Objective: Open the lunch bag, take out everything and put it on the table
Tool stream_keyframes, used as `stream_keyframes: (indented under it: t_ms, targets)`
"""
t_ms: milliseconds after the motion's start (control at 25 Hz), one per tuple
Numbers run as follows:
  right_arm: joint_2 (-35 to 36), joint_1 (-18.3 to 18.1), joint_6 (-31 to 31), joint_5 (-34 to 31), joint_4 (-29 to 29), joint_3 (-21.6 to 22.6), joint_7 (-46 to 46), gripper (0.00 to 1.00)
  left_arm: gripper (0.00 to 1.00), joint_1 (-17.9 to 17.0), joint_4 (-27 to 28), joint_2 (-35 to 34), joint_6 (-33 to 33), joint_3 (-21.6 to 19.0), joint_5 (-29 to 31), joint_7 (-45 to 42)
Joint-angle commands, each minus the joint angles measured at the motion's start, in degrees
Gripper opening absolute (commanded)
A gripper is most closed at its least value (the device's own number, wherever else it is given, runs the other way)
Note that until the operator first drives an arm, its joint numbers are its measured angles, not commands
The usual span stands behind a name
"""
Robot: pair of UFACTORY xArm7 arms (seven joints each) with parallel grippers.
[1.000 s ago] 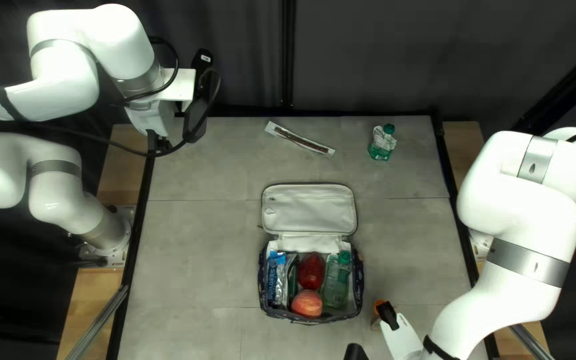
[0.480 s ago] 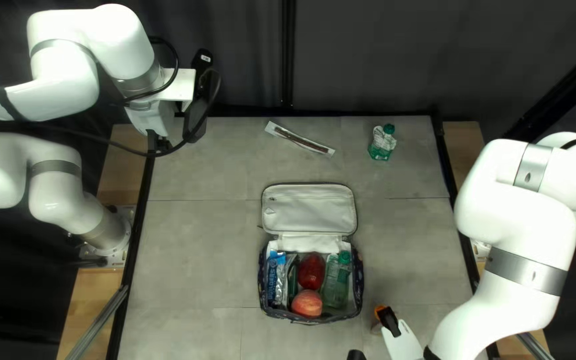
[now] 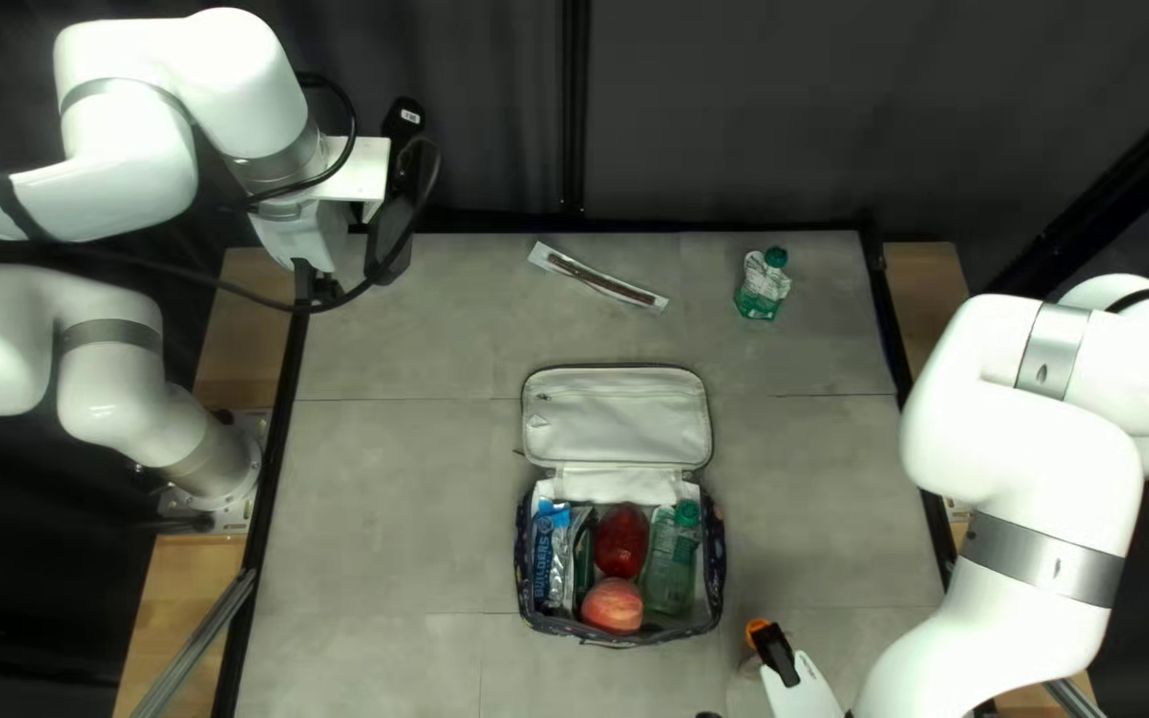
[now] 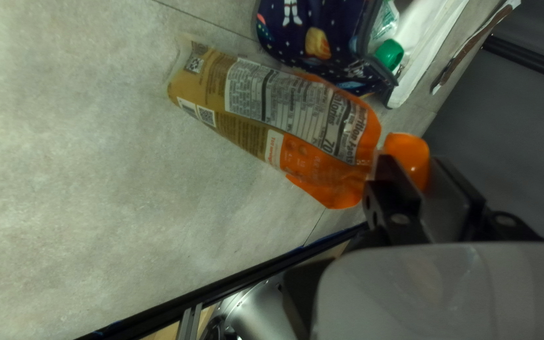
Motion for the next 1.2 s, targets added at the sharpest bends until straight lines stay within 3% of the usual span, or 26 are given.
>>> stream_keyframes:
  t_ms: [40,200,240,280,320,640,960,1040,1200]
  targets:
    - [0.79,0.3,-0.26,-0.38,0.55,-0.27,0.05,0.0,1.0,0.0,0.0,0.0,0.0,0.0,0.0,0.0]
    - [0.58,0.32,-0.65,-0.18,-0.24,-0.06,0.72,0.0,1.0,0.0,0.0,0.0,0.0,0.0,0.0,0.0]
    - [0.62,0.35,-0.65,-0.16,-0.23,-0.06,0.79,0.64,1.0,0.0,0.0,0.0,0.0,0.0,0.0,0.0]
    - [0.74,0.4,-0.6,-0.14,-0.1,-0.09,0.79,0.79,1.0,0.0,0.0,0.0,0.0,0.0,0.0,0.0]
    - [0.6,0.25,-0.68,-0.04,-0.31,-0.07,0.89,1.0,1.0,0.0,0.0,0.0,0.0,0.0,0.0,0.0]
    - [-0.46,-0.29,0.43,0.43,1.09,0.16,-0.56,1.0,1.0,0.0,0.0,0.0,0.0,0.0,0.0,0.0]
    - [-1.47,0.06,8.62,0.3,11.93,-0.7,-7.44,1.0,1.0,0.0,0.0,0.0,0.0,0.0,0.0,0.0]
    - [-4.87,-3.39,7.1,1.48,9.74,-0.12,-8.27,1.0,1.0,0.0,0.0,0.0,0.0,0.0,0.0,0.0]
    - [-21.3,-19.27,-9.23,8.7,-8.77,2.79,-10.96,1.0,1.0,0.0,0.0,0.0,0.0,0.0,0.0,0.0]
